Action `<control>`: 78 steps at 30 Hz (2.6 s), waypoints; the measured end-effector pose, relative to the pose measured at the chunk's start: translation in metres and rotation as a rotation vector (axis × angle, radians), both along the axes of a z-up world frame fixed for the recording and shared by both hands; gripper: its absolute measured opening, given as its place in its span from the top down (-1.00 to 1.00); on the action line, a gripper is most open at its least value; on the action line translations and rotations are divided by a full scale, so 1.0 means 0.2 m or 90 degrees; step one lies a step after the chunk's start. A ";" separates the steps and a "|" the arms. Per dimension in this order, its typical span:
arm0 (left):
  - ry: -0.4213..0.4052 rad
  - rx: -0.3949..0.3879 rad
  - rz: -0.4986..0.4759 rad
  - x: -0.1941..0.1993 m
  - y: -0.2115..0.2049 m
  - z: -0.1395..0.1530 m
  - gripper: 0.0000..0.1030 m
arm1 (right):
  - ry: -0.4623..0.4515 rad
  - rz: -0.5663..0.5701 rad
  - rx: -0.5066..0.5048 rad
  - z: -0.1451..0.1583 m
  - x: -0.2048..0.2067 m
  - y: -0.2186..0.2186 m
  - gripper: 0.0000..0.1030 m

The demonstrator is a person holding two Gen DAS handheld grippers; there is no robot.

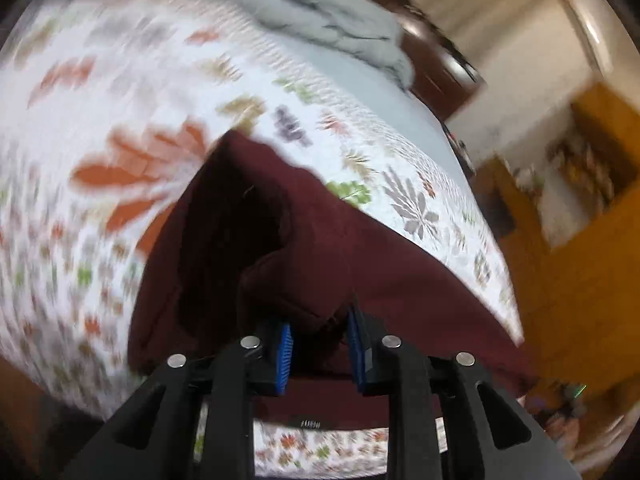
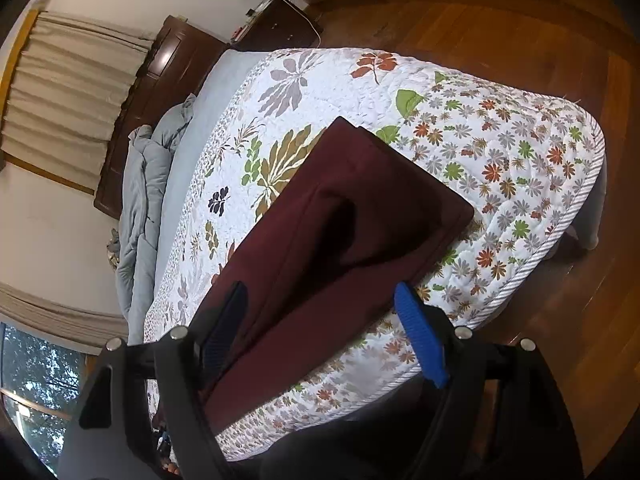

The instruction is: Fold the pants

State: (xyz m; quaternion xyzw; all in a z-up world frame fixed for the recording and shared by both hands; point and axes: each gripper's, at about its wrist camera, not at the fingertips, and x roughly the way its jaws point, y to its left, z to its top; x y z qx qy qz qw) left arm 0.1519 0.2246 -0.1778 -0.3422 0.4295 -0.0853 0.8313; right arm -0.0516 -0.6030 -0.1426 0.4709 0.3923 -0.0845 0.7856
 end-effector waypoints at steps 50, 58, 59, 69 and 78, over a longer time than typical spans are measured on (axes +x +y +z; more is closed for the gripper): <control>0.063 -0.100 0.008 -0.04 0.10 -0.18 0.43 | 0.064 -0.067 0.113 -0.16 0.28 -0.13 0.81; 0.065 -0.099 0.019 -0.02 0.12 -0.18 0.44 | -0.164 0.007 -0.053 0.34 0.22 0.03 0.83; 0.065 -0.101 0.021 -0.01 0.13 -0.18 0.44 | -0.145 -0.007 -0.033 0.25 0.20 0.00 0.82; 0.087 -0.073 0.004 0.05 0.15 -0.08 0.45 | -0.018 -0.066 0.099 -0.30 0.09 -0.16 0.01; 0.058 -0.130 0.042 -0.07 0.21 0.02 0.53 | -0.072 -0.065 0.076 -0.15 0.02 -0.12 0.86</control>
